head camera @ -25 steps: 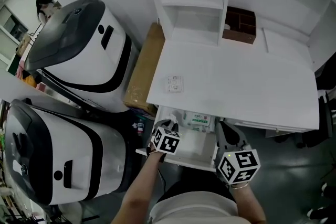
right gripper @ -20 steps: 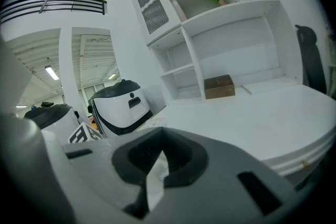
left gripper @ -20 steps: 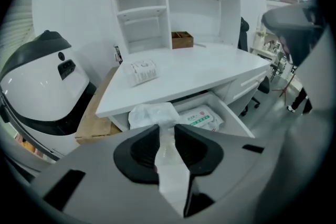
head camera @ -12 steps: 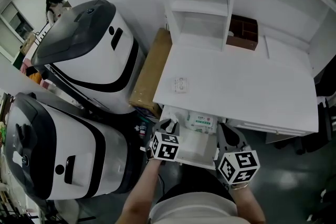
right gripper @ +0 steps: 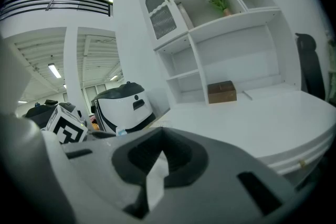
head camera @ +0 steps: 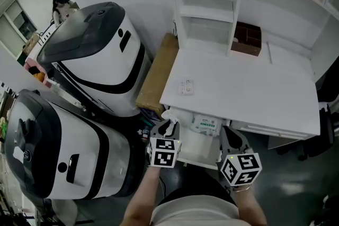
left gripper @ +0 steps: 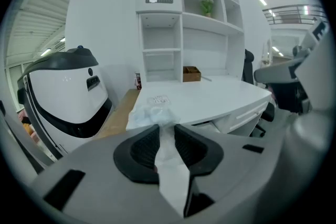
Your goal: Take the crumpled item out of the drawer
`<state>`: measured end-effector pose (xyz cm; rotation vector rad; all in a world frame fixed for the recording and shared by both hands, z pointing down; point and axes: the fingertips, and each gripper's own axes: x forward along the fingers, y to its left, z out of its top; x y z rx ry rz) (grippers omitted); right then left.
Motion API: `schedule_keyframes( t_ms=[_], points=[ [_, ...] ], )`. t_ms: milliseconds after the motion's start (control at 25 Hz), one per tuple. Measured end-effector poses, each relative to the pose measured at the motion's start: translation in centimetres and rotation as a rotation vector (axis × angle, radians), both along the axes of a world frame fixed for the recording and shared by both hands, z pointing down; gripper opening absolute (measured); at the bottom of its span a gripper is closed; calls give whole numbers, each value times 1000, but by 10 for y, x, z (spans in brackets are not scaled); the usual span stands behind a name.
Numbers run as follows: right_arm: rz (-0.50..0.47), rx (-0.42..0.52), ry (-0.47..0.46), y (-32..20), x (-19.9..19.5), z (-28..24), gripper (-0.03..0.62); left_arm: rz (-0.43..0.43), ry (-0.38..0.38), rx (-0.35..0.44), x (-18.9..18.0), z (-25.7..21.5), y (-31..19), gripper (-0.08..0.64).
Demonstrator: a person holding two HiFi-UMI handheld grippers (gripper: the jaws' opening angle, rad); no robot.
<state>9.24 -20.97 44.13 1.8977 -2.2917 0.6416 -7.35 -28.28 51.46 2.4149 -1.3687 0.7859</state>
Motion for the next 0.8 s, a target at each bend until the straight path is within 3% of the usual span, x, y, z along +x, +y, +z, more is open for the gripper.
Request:
schedule_keyframes(
  t_ms=[360,800],
  points=[
    [-6,9,10,10,-10,-4,2,-28,95,112,-12,-52,11,83],
    [-25,21,20,21,-24,-10,2,-63,157,185,-32,-83,28,84]
  ],
)
